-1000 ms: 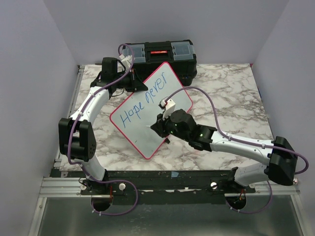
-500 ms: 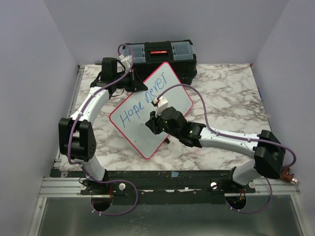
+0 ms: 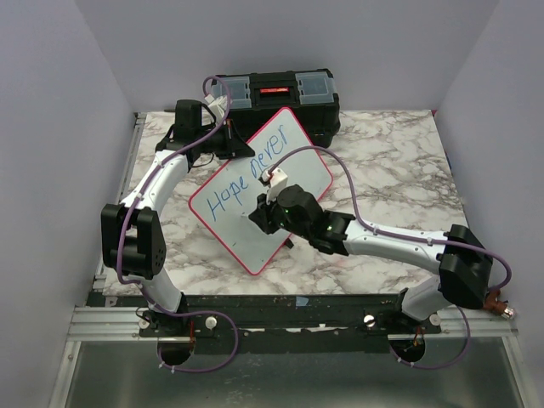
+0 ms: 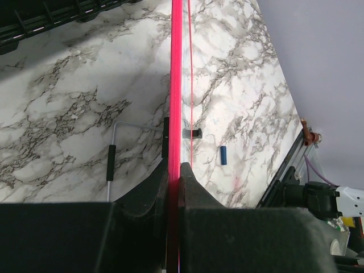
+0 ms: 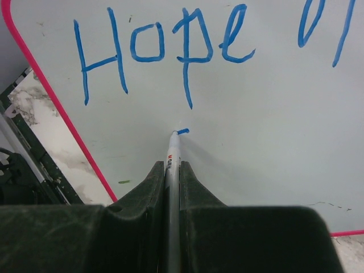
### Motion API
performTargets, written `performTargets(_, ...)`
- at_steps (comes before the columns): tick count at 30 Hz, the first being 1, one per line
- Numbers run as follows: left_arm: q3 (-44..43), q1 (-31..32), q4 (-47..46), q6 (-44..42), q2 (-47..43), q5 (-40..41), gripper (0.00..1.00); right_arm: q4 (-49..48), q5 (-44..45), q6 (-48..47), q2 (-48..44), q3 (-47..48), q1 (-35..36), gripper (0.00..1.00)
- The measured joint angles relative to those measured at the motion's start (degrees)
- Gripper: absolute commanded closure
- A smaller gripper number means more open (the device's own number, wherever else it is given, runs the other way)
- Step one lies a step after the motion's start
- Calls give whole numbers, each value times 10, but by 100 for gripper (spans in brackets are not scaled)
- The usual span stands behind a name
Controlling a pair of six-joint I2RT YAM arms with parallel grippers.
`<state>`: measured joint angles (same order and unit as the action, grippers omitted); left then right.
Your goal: Write a sentence on the whiteboard
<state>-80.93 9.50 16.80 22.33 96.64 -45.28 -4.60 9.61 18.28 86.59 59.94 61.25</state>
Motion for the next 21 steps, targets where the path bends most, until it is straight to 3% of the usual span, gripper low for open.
performTargets(21,1,0,0,0,0,0,100,10,-1,-3,-7,-23,12,99)
